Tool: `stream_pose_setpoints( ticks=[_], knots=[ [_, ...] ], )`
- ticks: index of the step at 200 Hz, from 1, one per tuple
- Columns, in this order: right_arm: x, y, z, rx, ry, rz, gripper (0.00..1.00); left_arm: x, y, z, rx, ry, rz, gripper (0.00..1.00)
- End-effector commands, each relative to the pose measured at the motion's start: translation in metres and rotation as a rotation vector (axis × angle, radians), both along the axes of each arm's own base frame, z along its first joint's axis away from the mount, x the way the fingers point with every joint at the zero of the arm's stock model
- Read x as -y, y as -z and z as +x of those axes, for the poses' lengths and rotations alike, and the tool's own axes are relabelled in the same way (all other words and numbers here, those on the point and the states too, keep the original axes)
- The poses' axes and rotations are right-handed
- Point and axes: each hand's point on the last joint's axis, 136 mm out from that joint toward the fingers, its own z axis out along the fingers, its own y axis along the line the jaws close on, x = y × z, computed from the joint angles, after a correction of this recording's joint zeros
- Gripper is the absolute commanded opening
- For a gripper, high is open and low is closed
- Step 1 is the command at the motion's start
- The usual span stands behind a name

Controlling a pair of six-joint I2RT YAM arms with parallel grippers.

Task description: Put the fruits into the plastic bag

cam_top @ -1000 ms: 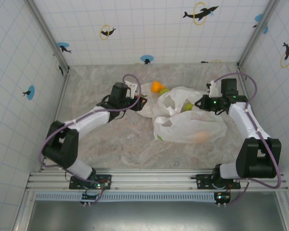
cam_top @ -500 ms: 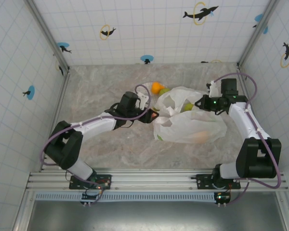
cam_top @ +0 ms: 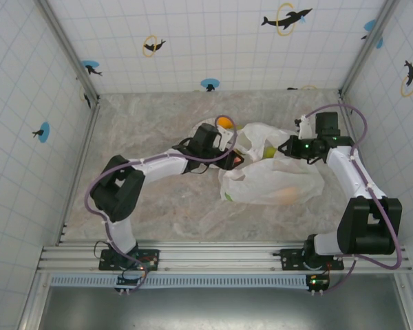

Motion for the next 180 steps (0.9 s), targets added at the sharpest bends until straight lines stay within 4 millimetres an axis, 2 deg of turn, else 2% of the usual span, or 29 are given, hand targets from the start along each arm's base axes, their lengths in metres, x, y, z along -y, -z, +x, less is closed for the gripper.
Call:
stream_pose_setpoints(
  ticks=[1, 30, 61, 124, 152, 180],
  knots=[
    [-0.006, -0.004, -0.001, 0.020, -0.016, 0.025, 0.00, 0.023, -0.005, 0.000, 0.019, 0.038, -0.024, 0.60],
    [-0.011, -0.004, -0.002, 0.020, -0.027, 0.032, 0.00, 0.041, -0.017, 0.009, -0.018, -0.022, -0.125, 0.60],
    [-0.010, -0.005, -0.002, 0.025, -0.024, 0.029, 0.00, 0.065, -0.024, 0.001, -0.021, 0.007, -0.193, 0.60],
    [-0.006, -0.001, -0.002, 0.021, -0.013, 0.029, 0.00, 0.093, -0.004, -0.041, -0.079, 0.136, -0.184, 0.64],
    [-0.007, 0.000, 0.000, 0.020, -0.011, 0.031, 0.00, 0.100, 0.004, -0.046, -0.114, 0.165, -0.178, 0.68],
    [-0.006, 0.000, -0.001, 0.019, -0.009, 0.028, 0.00, 0.101, 0.013, -0.042, -0.115, 0.158, -0.135, 0.71]
  ],
)
